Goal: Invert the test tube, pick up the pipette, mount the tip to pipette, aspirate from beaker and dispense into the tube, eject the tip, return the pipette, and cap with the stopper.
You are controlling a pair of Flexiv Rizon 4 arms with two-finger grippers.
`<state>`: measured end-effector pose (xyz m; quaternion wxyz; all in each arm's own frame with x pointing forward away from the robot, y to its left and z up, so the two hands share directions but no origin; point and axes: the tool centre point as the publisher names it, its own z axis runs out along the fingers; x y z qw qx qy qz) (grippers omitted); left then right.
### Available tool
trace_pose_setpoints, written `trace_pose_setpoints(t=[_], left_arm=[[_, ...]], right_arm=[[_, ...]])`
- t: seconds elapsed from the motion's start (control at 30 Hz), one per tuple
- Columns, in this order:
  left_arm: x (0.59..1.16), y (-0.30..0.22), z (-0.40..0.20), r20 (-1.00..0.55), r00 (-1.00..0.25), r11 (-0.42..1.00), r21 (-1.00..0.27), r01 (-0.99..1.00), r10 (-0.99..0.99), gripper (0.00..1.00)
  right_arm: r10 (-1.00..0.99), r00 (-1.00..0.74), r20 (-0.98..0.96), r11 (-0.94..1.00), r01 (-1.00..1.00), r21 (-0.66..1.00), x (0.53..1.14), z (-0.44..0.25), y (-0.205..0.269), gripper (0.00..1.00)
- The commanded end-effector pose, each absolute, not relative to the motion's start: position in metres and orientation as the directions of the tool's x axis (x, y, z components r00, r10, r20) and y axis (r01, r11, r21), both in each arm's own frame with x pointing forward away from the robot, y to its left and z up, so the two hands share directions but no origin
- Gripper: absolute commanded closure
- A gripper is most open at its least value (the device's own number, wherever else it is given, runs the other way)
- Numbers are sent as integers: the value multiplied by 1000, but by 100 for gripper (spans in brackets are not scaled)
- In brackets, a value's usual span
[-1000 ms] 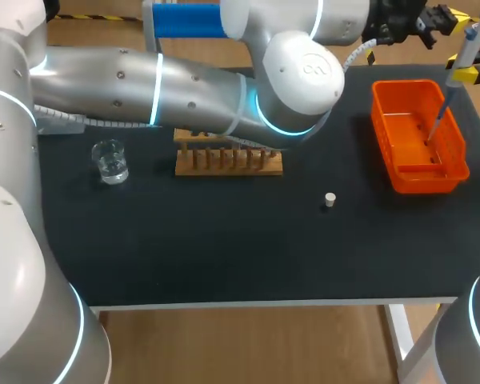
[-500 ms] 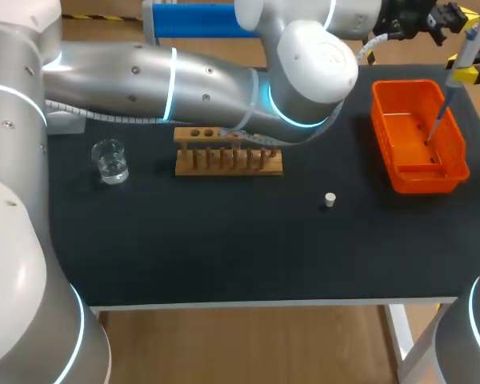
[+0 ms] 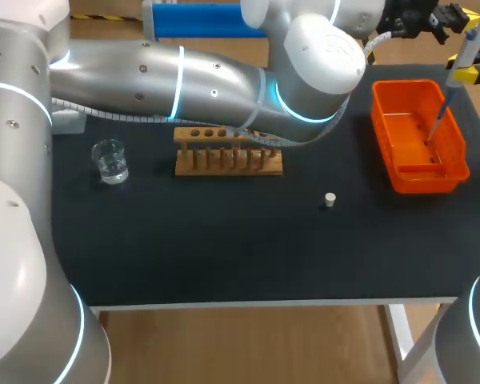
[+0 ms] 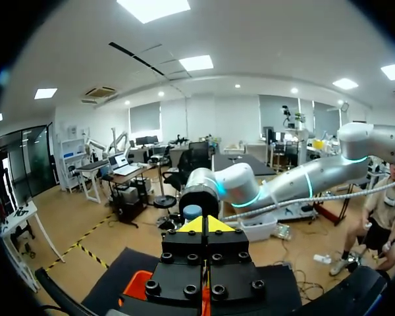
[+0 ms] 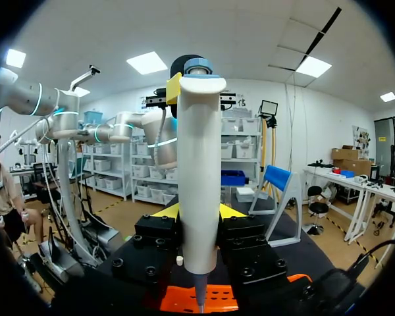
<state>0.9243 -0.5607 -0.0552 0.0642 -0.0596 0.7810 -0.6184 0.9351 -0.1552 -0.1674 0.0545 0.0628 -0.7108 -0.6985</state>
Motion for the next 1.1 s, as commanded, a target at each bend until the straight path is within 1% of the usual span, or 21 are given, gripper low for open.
trace_pose_setpoints(t=[0.03,1.1], left_arm=[[929,-564,-61,-9,-986,143,-990,-15,-165,100],[936,-572,-74,29,-987,131,-990,-51,-160,100]], right_arm=[[-174,-985,-11,16,-14,1000,938,-168,-158,100],[-174,-985,-11,16,-14,1000,938,-168,-158,100]])
